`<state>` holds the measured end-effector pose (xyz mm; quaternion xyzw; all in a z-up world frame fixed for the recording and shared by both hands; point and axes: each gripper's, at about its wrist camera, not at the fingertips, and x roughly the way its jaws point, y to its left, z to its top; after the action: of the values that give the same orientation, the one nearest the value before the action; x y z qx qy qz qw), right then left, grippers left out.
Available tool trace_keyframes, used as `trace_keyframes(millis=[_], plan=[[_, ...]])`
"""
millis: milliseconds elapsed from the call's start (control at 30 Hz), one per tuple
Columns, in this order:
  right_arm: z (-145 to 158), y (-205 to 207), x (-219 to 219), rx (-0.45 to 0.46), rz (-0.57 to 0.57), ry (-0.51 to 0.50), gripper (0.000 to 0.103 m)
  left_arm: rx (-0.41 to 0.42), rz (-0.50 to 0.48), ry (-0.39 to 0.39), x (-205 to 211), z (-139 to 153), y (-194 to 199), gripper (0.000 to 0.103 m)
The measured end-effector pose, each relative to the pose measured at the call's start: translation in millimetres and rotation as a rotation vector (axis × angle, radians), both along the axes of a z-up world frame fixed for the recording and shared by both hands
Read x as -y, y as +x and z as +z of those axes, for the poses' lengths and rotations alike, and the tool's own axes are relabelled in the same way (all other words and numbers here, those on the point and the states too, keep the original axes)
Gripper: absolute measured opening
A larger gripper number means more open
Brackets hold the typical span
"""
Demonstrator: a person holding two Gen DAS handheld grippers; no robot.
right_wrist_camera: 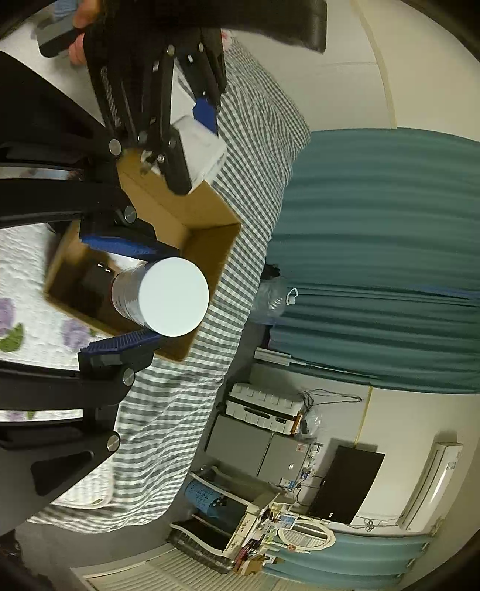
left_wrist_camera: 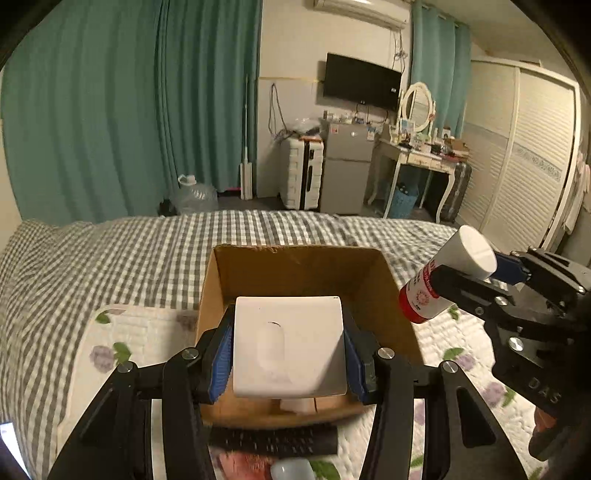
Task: Organize rigid objects
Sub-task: 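Carry the cylinder and jar into the box and open both grippers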
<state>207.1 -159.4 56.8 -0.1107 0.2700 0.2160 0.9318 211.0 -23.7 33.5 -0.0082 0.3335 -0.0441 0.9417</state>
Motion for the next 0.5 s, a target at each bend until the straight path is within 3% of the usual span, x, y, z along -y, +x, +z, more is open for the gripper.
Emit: trace_keyframes(millis=[300,500], plan=[[-44,45,-3,-0.054,-0.003,-0.005,0.036,-0.068,0.001,0.044,-5,-57,48,0.052],[-61,54,0,-0.083,-0.01,-0.031,0.036,-0.077,0.003,0.043,-6,-68,57,0.053]])
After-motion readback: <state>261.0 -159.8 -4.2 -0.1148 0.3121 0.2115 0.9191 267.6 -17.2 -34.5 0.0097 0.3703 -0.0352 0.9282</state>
